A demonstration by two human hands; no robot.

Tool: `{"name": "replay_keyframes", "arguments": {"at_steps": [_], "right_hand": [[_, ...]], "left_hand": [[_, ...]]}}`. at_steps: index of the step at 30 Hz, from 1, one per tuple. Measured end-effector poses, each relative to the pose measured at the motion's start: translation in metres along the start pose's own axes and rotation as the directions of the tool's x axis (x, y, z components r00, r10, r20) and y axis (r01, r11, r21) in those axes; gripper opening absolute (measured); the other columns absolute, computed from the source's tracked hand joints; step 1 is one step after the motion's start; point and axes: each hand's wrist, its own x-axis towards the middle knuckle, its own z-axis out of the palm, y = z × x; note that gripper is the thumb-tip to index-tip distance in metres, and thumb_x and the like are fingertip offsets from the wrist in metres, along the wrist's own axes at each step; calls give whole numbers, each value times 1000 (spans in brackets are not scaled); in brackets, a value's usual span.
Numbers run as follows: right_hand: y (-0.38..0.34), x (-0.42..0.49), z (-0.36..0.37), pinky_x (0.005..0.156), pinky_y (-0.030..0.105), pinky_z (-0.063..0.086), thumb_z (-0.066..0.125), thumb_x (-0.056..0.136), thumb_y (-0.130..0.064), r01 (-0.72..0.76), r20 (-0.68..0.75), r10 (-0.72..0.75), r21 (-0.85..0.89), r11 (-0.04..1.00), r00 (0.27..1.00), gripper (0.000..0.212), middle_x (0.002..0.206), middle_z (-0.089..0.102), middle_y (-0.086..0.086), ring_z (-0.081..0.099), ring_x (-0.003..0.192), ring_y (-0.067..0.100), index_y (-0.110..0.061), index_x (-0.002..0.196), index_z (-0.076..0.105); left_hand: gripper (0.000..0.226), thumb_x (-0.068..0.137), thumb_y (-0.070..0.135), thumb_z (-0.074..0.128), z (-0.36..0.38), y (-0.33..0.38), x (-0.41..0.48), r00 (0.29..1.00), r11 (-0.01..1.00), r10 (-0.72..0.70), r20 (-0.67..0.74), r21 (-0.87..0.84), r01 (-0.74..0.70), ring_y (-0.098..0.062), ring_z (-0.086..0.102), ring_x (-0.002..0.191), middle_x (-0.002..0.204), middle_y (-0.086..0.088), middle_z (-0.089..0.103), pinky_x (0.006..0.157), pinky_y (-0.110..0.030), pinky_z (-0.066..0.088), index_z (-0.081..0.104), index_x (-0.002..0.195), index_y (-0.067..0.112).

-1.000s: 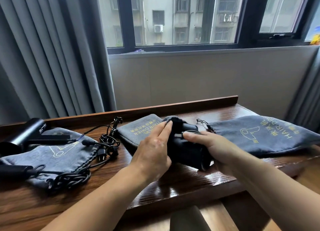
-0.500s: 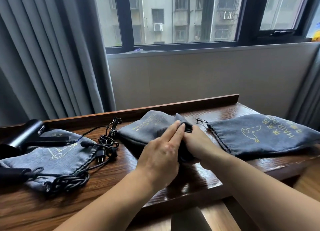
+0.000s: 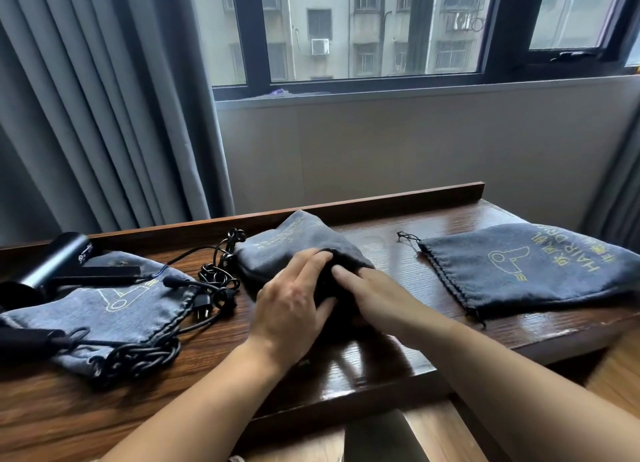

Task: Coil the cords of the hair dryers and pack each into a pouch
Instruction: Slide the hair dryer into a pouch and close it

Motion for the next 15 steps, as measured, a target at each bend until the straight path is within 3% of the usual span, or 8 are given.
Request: {"name": "replay_keyframes", "arguments": {"at_steps": [2,4,6,8,9,12,15], "right_hand": [[5,1,-14,67,32,47,60,85,-47,56,-127,-96,-293,955,987,31,74,69,-4,65,78,20,-18,79,67],[9,2,-21,71,32,47,68,80,-38,88,-318,-235,-415,906,918,16,81,65,-8,62,80,18,-24,85,62],[12,8,-21,82,35,49,72,76,-38,89,-376,-270,-433,897,886,40,106,56,-6,57,93,17,-26,109,54],[13,17,-18,92,39,50,67,76,-32,95,-316,-270,-474,875,909,56,125,55,-4,56,109,20,-28,129,51],[13,20,-17,93,39,51,63,76,-26,122,-274,-286,-491,862,918,55,126,61,-4,59,111,22,-31,130,55],[12,23,-16,76,36,53,53,73,-17,226,-206,-356,-471,853,912,37,90,76,-1,66,87,25,-25,102,74],[11,13,-15,68,34,49,61,82,-11,380,4,-423,-447,809,906,13,70,70,-1,61,68,16,-16,85,73]], "left_hand": [[65,69,21,88,-1,-6,-3,999,1000,-10,-40,25,11,-19,65,112,131,4,60,95,-36,57,60,127,17],[63,67,18,90,0,-11,-5,997,999,1,-80,51,3,-21,64,110,127,1,59,96,-33,55,59,122,16],[61,66,16,89,2,-12,-4,994,998,14,-113,67,-7,-22,62,108,123,1,56,93,-33,56,56,117,17],[61,64,15,90,3,-13,-3,991,997,15,-133,77,-5,-22,62,101,115,1,53,85,-34,59,51,111,18],[62,63,15,90,4,-14,-3,990,997,15,-138,82,-4,-22,61,96,112,1,52,79,-34,60,49,108,19],[58,65,14,90,5,-21,-2,989,994,-12,-151,107,29,-24,62,81,103,-2,49,65,-35,59,46,104,18],[41,76,1,78,7,-34,6,979,976,-58,-193,196,97,-33,60,63,95,-6,45,47,-41,54,47,96,17]]}}
